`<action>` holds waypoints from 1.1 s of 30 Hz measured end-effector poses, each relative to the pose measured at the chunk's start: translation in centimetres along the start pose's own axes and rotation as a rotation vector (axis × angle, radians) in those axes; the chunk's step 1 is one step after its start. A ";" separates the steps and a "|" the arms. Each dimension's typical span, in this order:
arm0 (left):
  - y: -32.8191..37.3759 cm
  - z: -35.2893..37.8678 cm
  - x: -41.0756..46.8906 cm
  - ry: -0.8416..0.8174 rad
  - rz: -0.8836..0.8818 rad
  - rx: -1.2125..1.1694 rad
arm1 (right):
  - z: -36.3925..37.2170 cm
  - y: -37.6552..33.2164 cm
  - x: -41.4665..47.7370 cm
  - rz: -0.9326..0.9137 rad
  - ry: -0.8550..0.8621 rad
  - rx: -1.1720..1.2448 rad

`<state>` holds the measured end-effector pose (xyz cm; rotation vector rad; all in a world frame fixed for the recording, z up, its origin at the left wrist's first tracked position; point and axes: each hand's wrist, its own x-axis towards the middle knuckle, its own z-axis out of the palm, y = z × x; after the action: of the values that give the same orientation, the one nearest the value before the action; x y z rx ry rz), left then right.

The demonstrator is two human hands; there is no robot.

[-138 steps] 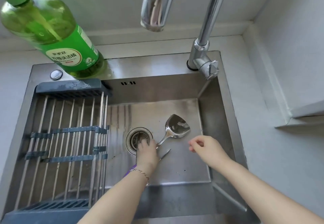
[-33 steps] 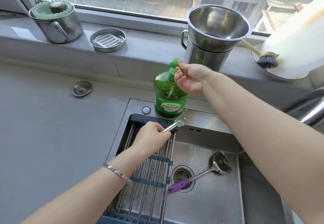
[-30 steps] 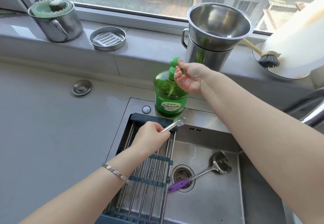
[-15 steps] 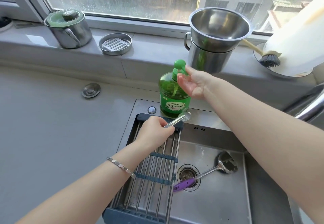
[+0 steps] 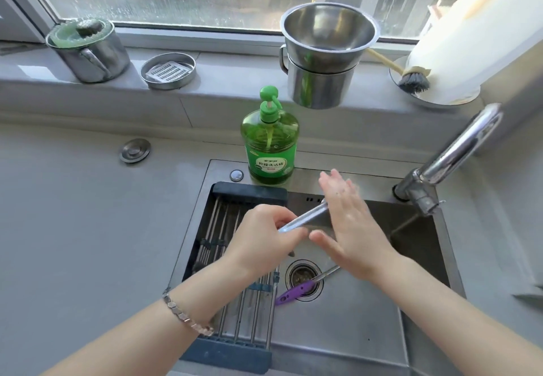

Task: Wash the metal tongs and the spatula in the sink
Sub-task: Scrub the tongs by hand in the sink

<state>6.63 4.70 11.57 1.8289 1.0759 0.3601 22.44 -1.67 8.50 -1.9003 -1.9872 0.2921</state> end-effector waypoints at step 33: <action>-0.3 4.6 -3.9 -0.007 -0.145 -0.090 | -0.9 0.2 -5.7 0.014 -0.055 -0.018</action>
<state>7.17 -0.98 9.76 1.6609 1.1621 0.3104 23.14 -7.44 8.55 -1.9379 -2.0188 0.3356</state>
